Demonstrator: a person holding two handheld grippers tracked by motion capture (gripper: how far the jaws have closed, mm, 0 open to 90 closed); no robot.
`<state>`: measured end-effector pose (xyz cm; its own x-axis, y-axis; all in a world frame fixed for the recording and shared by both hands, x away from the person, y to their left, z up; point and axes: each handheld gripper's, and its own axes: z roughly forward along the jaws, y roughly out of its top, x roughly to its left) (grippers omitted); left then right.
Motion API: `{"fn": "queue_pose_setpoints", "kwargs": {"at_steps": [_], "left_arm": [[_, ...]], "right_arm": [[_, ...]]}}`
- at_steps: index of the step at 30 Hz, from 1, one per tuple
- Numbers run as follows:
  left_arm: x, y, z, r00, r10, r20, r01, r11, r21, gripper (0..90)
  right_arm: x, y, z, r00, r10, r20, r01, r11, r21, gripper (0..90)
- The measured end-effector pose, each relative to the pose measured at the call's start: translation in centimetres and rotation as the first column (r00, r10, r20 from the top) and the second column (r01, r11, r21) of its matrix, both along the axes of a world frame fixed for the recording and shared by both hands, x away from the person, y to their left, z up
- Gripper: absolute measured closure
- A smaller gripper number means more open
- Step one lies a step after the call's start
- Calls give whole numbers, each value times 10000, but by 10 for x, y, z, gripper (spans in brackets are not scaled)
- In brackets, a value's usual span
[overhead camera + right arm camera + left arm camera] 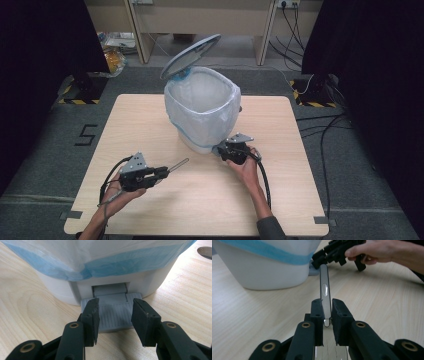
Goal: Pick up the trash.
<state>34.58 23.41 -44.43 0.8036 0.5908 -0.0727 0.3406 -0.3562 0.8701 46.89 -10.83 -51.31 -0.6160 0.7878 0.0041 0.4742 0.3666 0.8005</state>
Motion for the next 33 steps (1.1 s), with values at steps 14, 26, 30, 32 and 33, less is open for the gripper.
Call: {"fn": "queue_pose_setpoints", "kwargs": {"at_steps": [14,26,30,32,33], "left_arm": [[13,-3,39,9990,-75,441,88,9995,-300,797],[24,-3,76,9961,-246,846,297,9978,-600,797],[26,-2,89,9949,-250,978,314,9974,-649,797],[28,-2,94,9945,-217,1028,286,9974,-660,797],[28,-2,96,9944,-203,1035,269,9977,-621,797]], "right_arm": [[0,0,0,10000,12,40,-12,10000,-33,573],[0,0,0,10000,22,28,-22,10000,-21,573],[0,0,0,10000,13,10,-13,10000,-7,573],[0,0,0,10000,18,14,-18,10000,-8,573],[0,0,0,10000,17,13,-17,10000,-8,573]]}}
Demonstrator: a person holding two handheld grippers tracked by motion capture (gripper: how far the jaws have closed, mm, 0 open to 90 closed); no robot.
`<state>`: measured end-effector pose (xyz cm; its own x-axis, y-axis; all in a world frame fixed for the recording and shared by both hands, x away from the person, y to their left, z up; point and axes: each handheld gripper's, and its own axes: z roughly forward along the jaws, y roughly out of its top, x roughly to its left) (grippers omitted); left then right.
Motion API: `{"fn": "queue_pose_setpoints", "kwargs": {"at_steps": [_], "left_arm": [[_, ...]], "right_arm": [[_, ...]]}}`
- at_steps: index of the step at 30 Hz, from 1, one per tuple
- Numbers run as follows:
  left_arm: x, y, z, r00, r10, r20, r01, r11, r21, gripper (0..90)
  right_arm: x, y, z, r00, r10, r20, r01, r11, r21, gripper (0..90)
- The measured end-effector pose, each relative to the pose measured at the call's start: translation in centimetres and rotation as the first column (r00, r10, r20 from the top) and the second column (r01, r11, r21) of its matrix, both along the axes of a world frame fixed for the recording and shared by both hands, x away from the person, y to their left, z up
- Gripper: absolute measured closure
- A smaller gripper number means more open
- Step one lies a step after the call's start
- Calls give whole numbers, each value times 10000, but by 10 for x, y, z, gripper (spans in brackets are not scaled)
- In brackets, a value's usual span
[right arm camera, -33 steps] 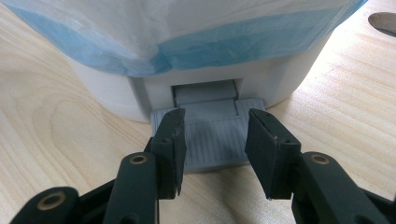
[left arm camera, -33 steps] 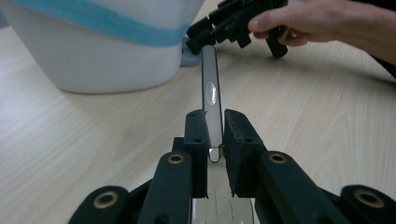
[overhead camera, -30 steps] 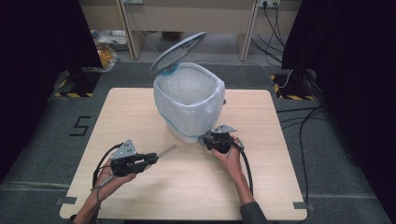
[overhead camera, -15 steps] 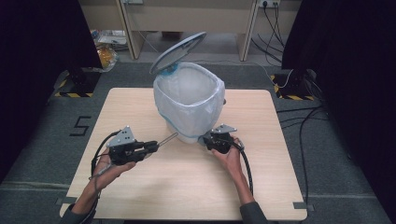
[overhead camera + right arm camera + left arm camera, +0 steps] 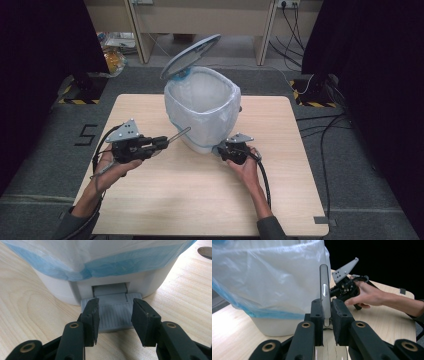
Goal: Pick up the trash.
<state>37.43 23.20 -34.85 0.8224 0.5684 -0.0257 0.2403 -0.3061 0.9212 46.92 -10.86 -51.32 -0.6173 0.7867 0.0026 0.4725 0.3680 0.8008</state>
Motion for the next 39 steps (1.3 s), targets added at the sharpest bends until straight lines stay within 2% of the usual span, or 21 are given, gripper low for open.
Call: {"fn": "queue_pose_setpoints", "kwargs": {"at_steps": [10,17,24,39], "left_arm": [[8,-5,17,9997,73,239,-68,9998,-187,797],[16,-9,27,9992,158,371,-137,9983,-562,797],[25,-15,41,9983,180,550,-148,9982,-589,797],[51,-32,57,9981,388,482,-350,9964,-774,797]], "right_arm": [[0,0,0,10000,20,10,-20,10000,11,573],[0,0,0,10000,30,14,-30,10000,10,573],[0,0,0,10000,29,23,-29,10000,8,573],[0,-1,0,10000,65,31,-65,10000,13,573]]}}
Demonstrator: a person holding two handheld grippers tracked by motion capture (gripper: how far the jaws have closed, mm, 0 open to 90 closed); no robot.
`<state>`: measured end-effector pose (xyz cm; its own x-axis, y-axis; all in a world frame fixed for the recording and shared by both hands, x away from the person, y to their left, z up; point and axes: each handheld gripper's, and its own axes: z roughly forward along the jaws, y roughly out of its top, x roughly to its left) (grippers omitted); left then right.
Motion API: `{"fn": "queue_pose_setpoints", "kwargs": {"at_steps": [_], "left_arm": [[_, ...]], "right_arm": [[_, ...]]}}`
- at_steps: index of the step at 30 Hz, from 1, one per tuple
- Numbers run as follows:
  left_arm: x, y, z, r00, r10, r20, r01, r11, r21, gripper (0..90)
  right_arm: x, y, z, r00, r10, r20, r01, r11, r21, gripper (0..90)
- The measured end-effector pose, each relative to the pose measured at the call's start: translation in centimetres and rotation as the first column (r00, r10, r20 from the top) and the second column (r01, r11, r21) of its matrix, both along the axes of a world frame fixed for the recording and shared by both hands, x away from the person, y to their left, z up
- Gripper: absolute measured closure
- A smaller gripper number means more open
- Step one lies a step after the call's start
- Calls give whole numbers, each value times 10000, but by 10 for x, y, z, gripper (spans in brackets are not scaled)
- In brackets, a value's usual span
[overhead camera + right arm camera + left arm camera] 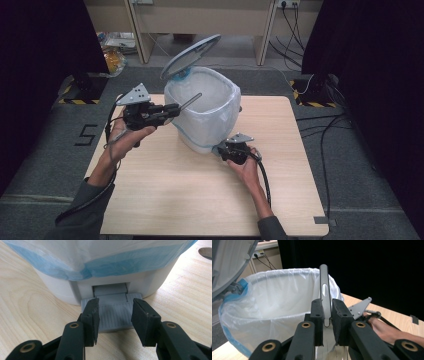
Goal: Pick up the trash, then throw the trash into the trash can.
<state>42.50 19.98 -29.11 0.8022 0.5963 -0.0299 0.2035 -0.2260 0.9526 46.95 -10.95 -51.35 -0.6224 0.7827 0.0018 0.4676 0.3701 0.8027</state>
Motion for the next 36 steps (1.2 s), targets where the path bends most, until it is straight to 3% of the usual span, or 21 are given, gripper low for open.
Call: {"fn": "queue_pose_setpoints", "kwargs": {"at_steps": [24,36], "left_arm": [[30,-28,14,9993,361,43,-360,9993,-105,797],[47,-47,9,9985,535,-68,-535,9986,-26,797]], "right_arm": [[0,0,0,10000,3,-11,-3,10000,-8,573],[0,0,0,10000,-5,-25,5,10000,-18,574]]}}
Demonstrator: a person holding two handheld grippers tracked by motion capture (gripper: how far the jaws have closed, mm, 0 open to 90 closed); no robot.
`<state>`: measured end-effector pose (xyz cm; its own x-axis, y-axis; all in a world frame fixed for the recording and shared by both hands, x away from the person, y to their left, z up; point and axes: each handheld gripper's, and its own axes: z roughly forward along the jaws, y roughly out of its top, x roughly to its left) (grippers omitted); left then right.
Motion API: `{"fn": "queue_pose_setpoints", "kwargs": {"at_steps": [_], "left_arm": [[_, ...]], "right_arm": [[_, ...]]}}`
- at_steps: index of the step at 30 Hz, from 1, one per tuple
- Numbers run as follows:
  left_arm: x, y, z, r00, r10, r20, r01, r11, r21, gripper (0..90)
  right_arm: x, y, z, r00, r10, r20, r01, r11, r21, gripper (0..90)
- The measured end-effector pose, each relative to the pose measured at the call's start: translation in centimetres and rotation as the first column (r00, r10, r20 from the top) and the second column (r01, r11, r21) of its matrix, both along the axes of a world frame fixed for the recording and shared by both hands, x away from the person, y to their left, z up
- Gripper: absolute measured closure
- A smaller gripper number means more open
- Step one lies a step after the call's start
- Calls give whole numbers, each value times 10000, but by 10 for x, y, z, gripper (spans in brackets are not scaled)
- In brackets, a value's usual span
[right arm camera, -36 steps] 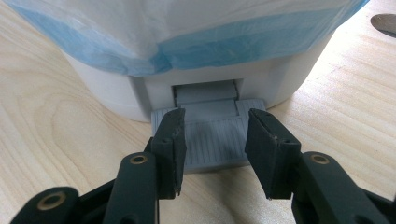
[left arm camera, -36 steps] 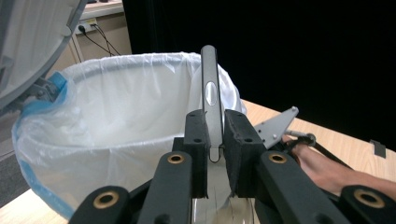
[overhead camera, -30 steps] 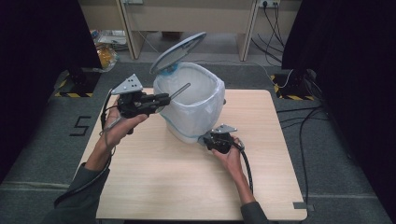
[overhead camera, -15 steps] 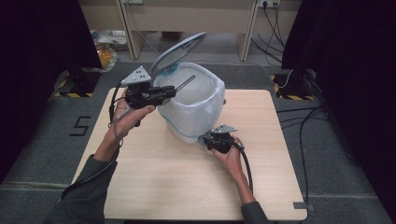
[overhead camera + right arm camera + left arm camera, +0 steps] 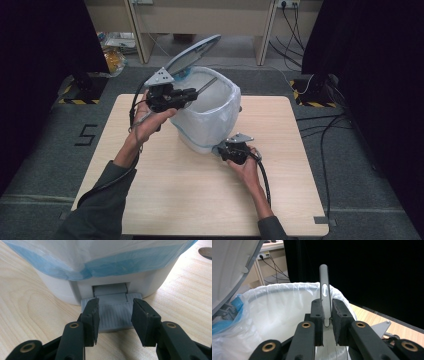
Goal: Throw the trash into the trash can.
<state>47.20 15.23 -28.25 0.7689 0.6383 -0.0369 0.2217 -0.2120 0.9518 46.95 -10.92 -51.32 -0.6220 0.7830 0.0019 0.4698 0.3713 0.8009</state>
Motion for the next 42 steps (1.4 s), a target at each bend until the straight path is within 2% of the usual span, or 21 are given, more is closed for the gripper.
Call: {"fn": "queue_pose_setpoints", "kwargs": {"at_steps": [9,14,22,30,35,42], "left_arm": [[9,-10,4,9990,405,206,-409,9990,159,797],[16,-19,0,9972,698,257,-709,9965,443,797],[26,-23,-6,9937,1081,278,-1098,9916,686,797],[27,-25,-12,9940,1086,120,-1092,9908,804,786],[25,-23,-13,9944,1049,95,-1053,9912,805,723],[19,-16,-9,9969,790,-1,-789,9953,567,649]], "right_arm": [[0,0,0,10000,-15,18,15,10000,0,574],[0,0,0,10000,-9,2,9,10000,-4,573],[0,0,0,10000,-6,4,6,10000,-4,574],[0,0,0,10000,1,13,-1,10000,-10,574],[0,0,0,10000,-4,4,4,10000,-12,574],[0,0,0,10000,-2,-17,2,10000,-6,574]]}}
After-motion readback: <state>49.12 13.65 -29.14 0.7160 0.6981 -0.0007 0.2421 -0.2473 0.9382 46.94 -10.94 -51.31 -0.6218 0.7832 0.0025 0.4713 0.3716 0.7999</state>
